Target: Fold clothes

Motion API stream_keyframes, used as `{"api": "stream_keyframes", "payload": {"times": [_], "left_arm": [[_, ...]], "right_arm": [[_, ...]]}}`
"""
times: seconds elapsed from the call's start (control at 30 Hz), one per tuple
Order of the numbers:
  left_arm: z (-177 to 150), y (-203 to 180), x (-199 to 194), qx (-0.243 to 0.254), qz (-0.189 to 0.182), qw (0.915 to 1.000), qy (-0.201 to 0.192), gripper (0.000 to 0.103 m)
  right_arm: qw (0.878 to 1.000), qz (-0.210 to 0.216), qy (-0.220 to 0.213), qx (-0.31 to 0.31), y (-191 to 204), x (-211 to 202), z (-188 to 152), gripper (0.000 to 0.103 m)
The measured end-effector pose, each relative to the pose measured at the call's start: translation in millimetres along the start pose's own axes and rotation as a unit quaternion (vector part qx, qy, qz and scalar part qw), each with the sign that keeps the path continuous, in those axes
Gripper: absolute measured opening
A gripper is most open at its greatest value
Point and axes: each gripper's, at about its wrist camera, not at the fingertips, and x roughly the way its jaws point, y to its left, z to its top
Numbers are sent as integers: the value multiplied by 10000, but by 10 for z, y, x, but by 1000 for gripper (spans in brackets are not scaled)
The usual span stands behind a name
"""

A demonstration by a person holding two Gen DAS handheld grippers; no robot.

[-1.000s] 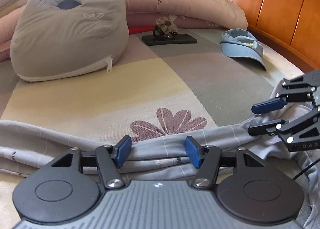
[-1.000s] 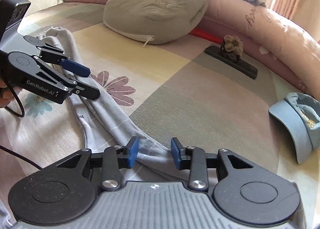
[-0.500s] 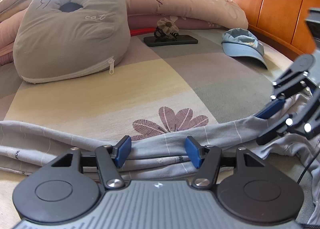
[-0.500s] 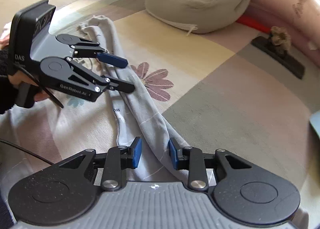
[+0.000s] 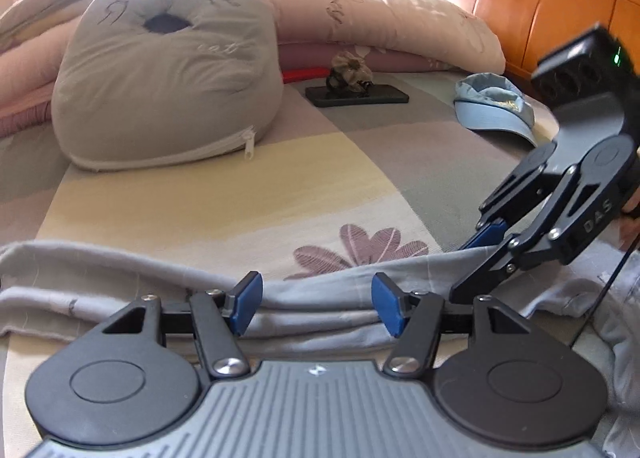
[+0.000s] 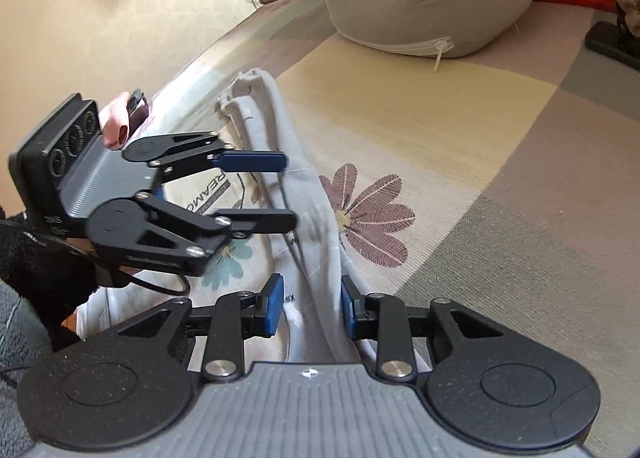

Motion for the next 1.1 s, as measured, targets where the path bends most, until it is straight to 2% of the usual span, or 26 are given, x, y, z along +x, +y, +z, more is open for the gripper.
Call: {"api": "stream_keyframes", "payload": {"times": [0.1, 0.27, 0.3, 0.33, 0.43, 0.67, 0.8, 1.0, 1.1], "left_arm": [[-52, 72, 1, -84, 198, 9997, 137, 61], [-130, 109, 13, -109, 191, 9995, 222, 62], [-132, 101, 14, -81, 204, 9995, 215, 62], [-132, 94, 14, -57, 215, 9995, 207, 62], [-93, 112, -1, -97, 204, 9996, 165, 62], [-7, 204, -99, -273, 299, 9992, -44, 63], [9, 262, -55, -347, 286, 9990, 69, 63], [-42, 305, 83, -333, 341, 9981, 398, 63], [-56, 316, 94, -283, 328, 9983, 388, 65]], "right_arm": [[9994, 120, -69, 303, -99, 31, -9, 28], [9966, 286, -256, 731, -236, 1, -10, 23], [9966, 239, -288, 733, -235, -6, -5, 12], [9972, 108, -294, 677, -217, -6, 7, 6], [9981, -195, -307, 501, -165, -7, 99, 6], [9920, -986, -695, 358, -241, -122, 353, 6], [9870, -1391, -749, 277, -349, -131, 492, 6], [9812, -1675, -866, 417, -530, -131, 594, 4], [9759, -1955, -890, 385, -560, -112, 651, 5]]}}
